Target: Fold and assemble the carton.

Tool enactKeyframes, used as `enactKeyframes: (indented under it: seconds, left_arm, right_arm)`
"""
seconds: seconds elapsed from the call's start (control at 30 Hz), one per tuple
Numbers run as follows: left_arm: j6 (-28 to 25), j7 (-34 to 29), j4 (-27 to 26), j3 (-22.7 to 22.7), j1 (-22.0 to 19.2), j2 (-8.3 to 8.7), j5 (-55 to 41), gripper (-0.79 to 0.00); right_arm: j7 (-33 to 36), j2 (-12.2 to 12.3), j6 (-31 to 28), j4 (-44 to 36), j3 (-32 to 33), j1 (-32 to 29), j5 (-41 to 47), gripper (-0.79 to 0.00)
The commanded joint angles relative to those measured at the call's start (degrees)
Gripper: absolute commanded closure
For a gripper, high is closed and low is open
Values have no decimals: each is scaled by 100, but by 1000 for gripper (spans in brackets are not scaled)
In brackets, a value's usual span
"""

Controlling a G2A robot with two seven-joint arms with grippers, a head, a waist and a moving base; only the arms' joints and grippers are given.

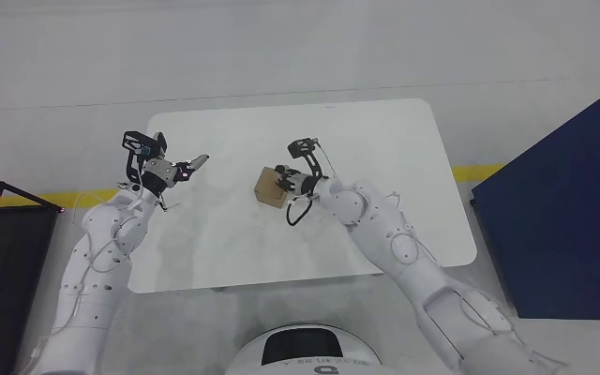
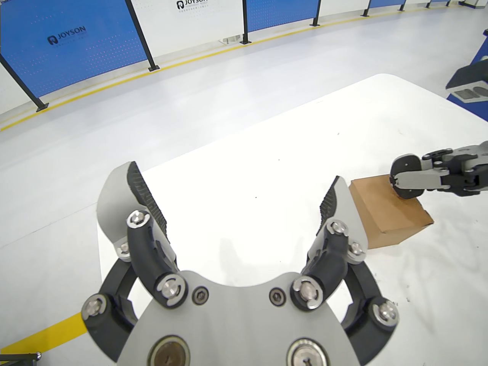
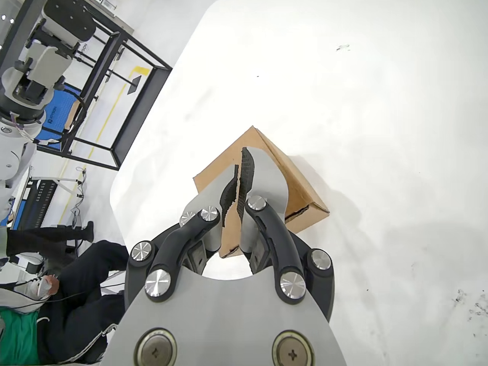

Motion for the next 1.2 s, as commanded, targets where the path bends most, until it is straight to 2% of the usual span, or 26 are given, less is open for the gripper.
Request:
enactKeyframes:
  seconds: [0.0,0.2,0.37,0.63,0.73,0.83,0.97,1.07,1.17]
  left_arm:
    - [0,0,0,0,0,0,0,-785]
    - [0,0,0,0,0,0,0,-785]
    - [0,0,0,0,0,0,0,-785]
    - [0,0,0,0,0,0,0,-785]
    - [0,0,0,0,0,0,0,-785]
    - [0,0,0,0,0,0,0,-785]
    - [0,0,0,0,0,0,0,-785]
    - [0,0,0,0,0,0,0,-785]
    - [0,0,0,0,0,0,0,-785]
  right_arm:
    - [-125,27,-7,-94,57,-67,-52,0]
    - [-369,211,-310,-831,315,-569,-420,0]
    - [13,242,-25,-1181,283,-694,-536,0]
    - [327,115,199,-704,55,-293,-220,0]
    - [249,55,571,-495,9,-140,-172,0]
    - [93,37,510,-396,23,-82,-109,0]
    - [-185,103,103,-609,102,-258,-273,0]
    - [-128,204,-554,-885,168,-477,-460,0]
    - [248,289,-1316,-1087,131,-606,-595,0]
